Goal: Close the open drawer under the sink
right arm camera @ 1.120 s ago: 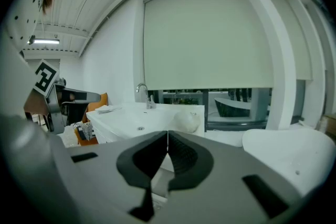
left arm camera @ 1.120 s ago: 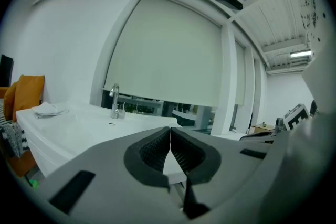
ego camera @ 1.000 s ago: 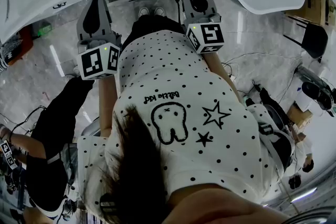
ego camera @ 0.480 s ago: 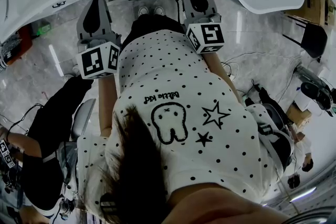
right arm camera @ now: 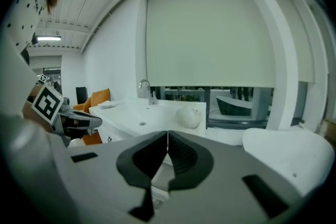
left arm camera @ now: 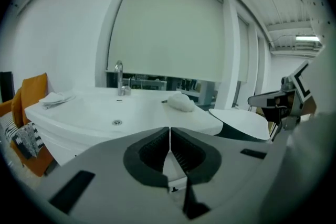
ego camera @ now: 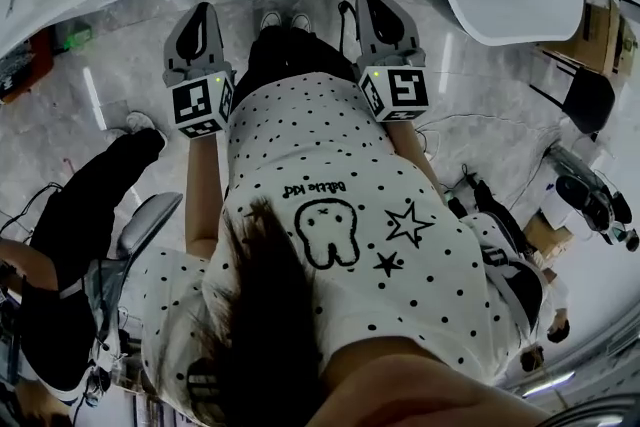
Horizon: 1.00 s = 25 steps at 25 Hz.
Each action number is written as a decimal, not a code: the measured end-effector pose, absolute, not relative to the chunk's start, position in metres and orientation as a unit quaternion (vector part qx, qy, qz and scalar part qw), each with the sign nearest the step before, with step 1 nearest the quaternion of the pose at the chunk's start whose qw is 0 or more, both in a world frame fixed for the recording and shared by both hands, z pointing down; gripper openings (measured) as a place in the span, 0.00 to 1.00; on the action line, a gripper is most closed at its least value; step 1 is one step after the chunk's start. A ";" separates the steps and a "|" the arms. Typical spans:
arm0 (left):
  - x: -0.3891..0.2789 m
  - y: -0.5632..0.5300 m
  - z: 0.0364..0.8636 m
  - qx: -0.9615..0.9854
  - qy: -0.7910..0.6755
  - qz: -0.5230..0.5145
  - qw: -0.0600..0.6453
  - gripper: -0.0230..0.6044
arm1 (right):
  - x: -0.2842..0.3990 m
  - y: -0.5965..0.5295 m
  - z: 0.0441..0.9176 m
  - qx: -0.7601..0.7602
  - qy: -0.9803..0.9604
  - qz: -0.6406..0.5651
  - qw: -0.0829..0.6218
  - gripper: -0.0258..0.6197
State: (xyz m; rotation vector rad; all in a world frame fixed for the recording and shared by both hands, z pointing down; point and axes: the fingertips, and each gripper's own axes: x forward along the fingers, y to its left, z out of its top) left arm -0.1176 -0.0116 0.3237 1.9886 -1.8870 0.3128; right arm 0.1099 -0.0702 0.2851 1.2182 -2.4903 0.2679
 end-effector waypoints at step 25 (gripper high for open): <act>-0.057 -0.009 0.626 0.676 -0.605 0.244 0.344 0.19 | 0.084 -0.063 0.360 0.373 -0.890 0.147 0.216 0.06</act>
